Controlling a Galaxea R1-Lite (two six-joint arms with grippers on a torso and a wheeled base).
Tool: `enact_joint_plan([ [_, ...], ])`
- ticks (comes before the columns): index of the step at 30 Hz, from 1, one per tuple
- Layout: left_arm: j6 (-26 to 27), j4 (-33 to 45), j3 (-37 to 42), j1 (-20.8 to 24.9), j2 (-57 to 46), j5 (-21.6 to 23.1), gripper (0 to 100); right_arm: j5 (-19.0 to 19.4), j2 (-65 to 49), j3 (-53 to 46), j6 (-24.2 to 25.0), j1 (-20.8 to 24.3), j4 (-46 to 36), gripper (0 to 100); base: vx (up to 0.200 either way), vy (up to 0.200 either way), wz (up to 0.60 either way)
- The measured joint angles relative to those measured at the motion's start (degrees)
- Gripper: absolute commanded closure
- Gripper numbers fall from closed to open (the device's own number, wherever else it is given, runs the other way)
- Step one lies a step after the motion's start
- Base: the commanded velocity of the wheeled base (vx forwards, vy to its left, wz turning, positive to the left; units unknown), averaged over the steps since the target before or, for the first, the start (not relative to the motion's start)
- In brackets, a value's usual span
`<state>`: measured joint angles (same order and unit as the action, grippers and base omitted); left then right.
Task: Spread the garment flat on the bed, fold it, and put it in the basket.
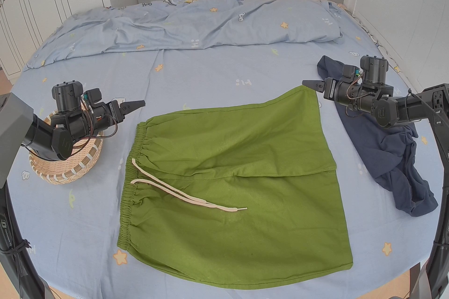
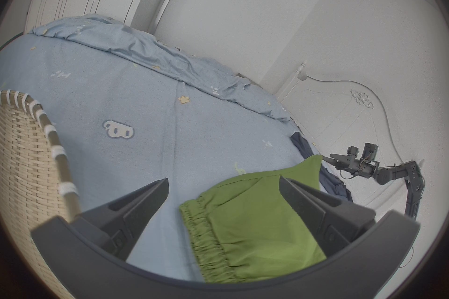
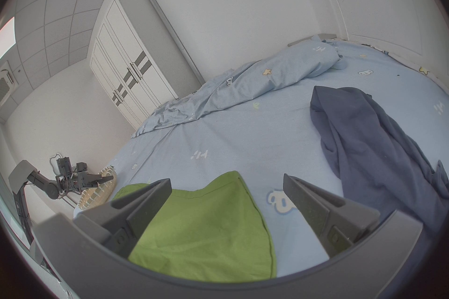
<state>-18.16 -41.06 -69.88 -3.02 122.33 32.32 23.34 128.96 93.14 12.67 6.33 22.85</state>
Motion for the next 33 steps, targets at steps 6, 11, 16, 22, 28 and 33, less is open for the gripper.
enact_joint_plan([
  [6,-5.75,-0.6,3.84,2.15,-5.57,0.02,0,0.0,-2.17,-0.46,1.07,-1.26,-0.88,0,0.0,0.0,0.0],
  [11,-11.62,-0.88,10.84,3.44,-13.02,0.26,0,0.74,-7.68,-6.06,1.69,-1.9,-1.28,0,0.0,0.0,0.0],
  [16,-15.09,-1.01,21.59,3.75,-21.0,0.57,0,3.96,-13.8,-14.03,2.28,-2.04,-1.48,0,0.0,0.0,0.0],
  [22,-16.94,-3.04,35.16,3.23,-29.2,0.83,0,10.46,-18.08,-20.32,4.95,-1.45,-0.88,0,0.0,0.0,0.0],
  [28,-17.8,-6.24,38.92,2.61,-33.37,1.01,0,16.01,-15.04,-20.07,9.19,0.21,2.44,0,0.0,0.0,0.0],
  [33,-17.88,-7.11,37.55,1.95,-33.41,1.01,0,16.91,-8.33,-13.09,12.68,0.87,4.11,0,0.0,0.0,0.0],
])
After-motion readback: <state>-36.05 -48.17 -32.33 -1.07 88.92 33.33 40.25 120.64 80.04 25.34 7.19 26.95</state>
